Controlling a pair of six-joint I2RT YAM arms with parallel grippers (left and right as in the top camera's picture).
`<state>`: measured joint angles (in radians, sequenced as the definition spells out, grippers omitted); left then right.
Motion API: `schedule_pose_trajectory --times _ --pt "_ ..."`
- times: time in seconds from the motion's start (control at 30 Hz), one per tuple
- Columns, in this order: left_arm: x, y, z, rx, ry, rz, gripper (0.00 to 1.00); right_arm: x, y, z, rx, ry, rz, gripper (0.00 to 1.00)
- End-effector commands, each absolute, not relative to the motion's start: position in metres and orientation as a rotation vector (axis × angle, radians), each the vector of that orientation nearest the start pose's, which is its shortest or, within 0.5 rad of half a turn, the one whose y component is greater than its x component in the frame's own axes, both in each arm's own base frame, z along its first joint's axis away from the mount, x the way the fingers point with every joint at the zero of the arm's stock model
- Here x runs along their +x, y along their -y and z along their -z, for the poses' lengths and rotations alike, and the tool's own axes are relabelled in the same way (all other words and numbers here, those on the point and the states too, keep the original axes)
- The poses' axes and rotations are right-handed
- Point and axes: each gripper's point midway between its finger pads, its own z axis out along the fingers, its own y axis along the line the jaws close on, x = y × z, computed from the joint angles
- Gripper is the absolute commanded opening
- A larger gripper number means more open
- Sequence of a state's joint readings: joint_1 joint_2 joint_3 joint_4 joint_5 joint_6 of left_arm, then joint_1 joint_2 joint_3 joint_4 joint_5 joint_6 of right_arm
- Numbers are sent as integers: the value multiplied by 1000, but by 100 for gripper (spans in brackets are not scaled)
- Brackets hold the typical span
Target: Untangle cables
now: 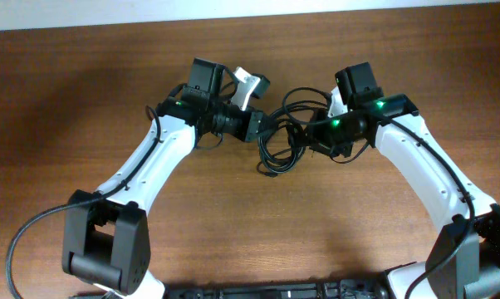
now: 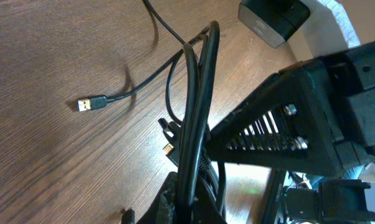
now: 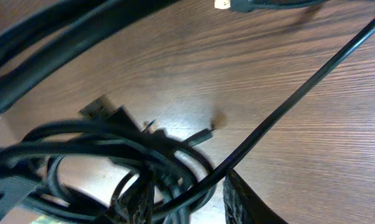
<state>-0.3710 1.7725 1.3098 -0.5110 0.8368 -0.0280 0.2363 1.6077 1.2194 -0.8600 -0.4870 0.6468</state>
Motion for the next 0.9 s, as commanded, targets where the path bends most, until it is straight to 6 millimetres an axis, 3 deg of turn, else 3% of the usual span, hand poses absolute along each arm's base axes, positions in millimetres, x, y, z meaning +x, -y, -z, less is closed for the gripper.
schedule_pose_trajectory --times 0.0,0.13,0.3,0.33,0.4,0.57,0.63,0.7,0.77,0.8,0.87 --pt "349 275 -170 750 -2343 1237 0 315 -178 -134 447 -2913 -1027 33" --pt "347 277 -172 759 -2329 1264 0 314 -181 -136 486 -2914 -1058 32" --pt "348 287 -191 751 -2249 1378 0 315 -178 -134 503 -2915 -1030 28" --pt "348 288 -193 754 -2241 1388 0 317 -174 -131 520 -2914 -986 25" --pt "344 290 -197 770 -2222 1434 0 322 -162 -124 541 -2907 -868 5" --pt "338 283 -184 730 -2319 1400 0 341 -113 -107 605 -2835 -427 4" --pt "337 283 -183 730 -2326 1402 0 342 -110 -107 609 -2828 -400 4" --pt "337 283 -183 730 -2326 1400 0 339 -115 -107 604 -2843 -442 7" --pt "345 278 -175 703 -2356 1317 0 329 -123 -107 601 -2893 -501 25" --pt "347 278 -174 700 -2358 1302 0 326 -122 -106 581 -2907 -491 28" --pt "350 278 -176 690 -2347 1294 0 324 -121 -105 302 -2931 -461 38"
